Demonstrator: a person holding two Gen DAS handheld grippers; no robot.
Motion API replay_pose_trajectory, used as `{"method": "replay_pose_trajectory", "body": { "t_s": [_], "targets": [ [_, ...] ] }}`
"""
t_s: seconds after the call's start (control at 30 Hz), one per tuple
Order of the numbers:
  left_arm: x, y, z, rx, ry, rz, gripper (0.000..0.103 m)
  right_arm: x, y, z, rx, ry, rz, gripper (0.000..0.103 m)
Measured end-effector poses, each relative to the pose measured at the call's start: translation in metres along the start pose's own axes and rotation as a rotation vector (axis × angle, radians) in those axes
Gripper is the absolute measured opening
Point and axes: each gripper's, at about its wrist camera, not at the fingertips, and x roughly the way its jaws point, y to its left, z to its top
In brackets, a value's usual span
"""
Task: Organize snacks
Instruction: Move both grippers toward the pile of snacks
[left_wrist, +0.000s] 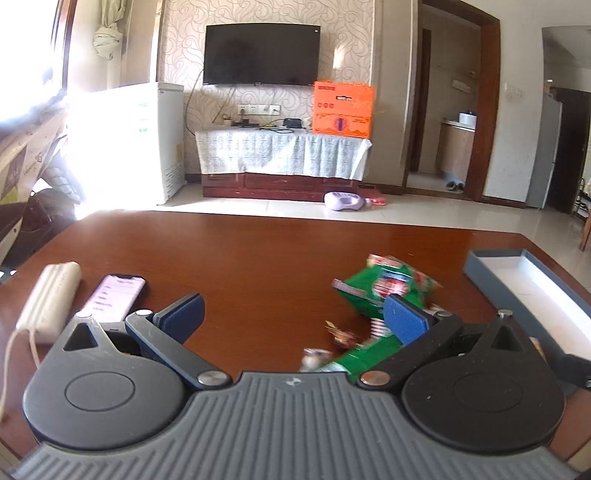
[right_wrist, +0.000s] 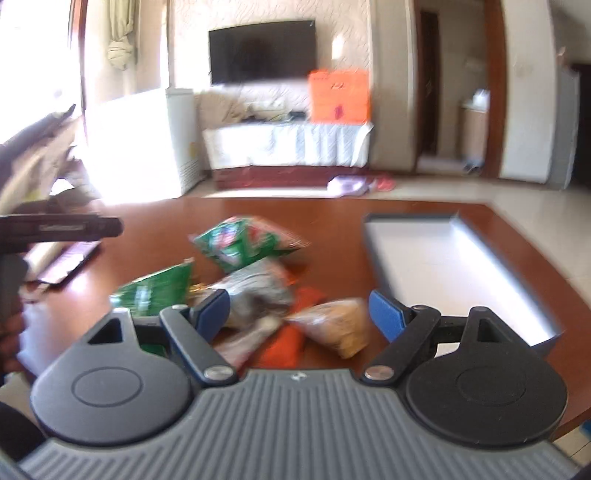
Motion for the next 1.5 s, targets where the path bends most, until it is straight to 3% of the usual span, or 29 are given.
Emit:
{"method": "replay_pose_trajectory", "body": {
  "t_s": [0.07, 0.13, 0.3, 0.4, 0.5, 0.57, 0.77, 0.9, 1.13, 1.3, 1.5],
  "targets": [
    [-0.007, -0.019, -0.006, 0.006, 0.026, 0.02, 0.103, 0.005, -0.013, -0.004, 0.047, 0.069, 0.029, 0.084],
    [-0.009, -0.034, -0.014, 0.011, 0.04, 0.013, 0.103, -0.002, -0.017, -0.006, 0.014, 0.037, 0.056, 0.084],
    [-0.014, -0.068, -0.027, 0.055, -0.003, -0.04, 0.103, -0.016, -0.019, -0.02, -0.133, -0.008, -0.008, 0.084],
    [-0.012, -0.078, -0.031, 0.047, 0.014, -0.118, 0.103, -0.024, -0.04, -0.02, -0.093, -0.013, -0.014, 0.084],
    [0.005, -0.086, -0.037, 0.093, 0.097, -0.093, 0.103, -0.034, -0.058, -0.019, -0.003, -0.024, 0.009, 0.084],
    [0.015, -0.083, -0.038, 0.106, 0.139, -0.044, 0.103, -0.034, -0.063, -0.018, 0.042, -0.034, 0.025, 0.084],
    [0.029, -0.055, -0.034, 0.052, 0.158, 0.045, 0.103, -0.029, -0.051, -0.016, 0.055, -0.084, 0.133, 0.084],
    [0.031, -0.047, -0.033, 0.047, 0.149, 0.047, 0.103, -0.006, -0.042, -0.019, 0.107, -0.028, 0.205, 0.084],
    [0.028, -0.06, -0.031, 0.119, 0.082, 0.03, 0.103, 0.008, -0.031, -0.027, 0.095, 0.046, 0.239, 0.084],
    [0.031, -0.062, -0.033, 0.133, 0.092, 0.028, 0.103, 0.005, -0.029, -0.03, 0.076, 0.046, 0.243, 0.084],
    [0.037, -0.057, -0.036, 0.083, 0.128, 0.022, 0.103, 0.004, -0.027, -0.032, 0.053, 0.055, 0.239, 0.084]
  ]
}}
